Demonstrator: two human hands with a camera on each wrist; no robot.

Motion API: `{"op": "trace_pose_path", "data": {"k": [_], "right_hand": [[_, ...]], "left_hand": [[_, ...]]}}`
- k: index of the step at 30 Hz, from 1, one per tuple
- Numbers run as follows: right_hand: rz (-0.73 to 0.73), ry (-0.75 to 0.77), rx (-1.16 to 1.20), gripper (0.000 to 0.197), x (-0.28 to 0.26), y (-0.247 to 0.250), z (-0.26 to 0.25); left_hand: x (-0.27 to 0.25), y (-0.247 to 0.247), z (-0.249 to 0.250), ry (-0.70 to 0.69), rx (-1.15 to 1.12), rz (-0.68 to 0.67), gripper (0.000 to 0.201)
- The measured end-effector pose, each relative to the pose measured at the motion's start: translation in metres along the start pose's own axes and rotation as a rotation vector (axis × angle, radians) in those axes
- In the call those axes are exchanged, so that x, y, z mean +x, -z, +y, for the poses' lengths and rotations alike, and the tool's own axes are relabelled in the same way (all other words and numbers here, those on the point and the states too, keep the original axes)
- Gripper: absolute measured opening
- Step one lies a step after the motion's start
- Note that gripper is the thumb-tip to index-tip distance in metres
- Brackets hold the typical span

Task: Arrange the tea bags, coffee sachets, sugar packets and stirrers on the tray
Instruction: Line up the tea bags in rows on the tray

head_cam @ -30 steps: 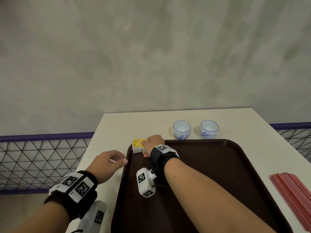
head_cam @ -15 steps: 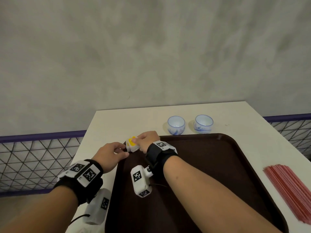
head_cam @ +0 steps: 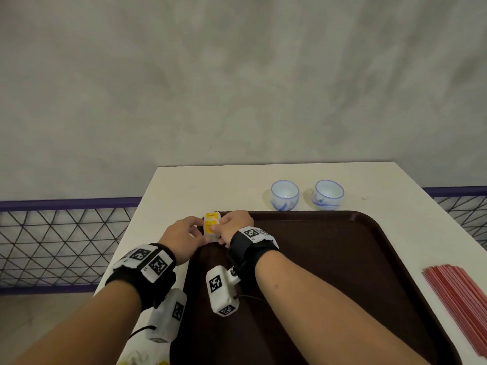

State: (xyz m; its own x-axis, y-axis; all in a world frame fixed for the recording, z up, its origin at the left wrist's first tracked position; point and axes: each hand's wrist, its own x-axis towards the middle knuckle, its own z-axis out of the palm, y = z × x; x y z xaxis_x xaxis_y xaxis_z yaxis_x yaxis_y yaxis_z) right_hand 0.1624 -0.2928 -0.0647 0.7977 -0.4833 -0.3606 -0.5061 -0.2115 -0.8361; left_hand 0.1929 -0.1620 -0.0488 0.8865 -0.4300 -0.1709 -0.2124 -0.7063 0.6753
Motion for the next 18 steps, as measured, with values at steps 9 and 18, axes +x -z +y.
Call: {"op": "trace_pose_path", "data": {"k": [9,18], "right_hand": [[0.05,0.021,-0.033,0.035,-0.002,0.005,-0.004],[0.049,0.127,-0.024,0.025,-0.025,0.021,0.001]], "left_hand": [[-0.002,0.001,0.0,0.034,-0.025,-0.003,0.053],[-0.037,0.028,0.008,-0.021,-0.057,-0.003,0.045]]}}
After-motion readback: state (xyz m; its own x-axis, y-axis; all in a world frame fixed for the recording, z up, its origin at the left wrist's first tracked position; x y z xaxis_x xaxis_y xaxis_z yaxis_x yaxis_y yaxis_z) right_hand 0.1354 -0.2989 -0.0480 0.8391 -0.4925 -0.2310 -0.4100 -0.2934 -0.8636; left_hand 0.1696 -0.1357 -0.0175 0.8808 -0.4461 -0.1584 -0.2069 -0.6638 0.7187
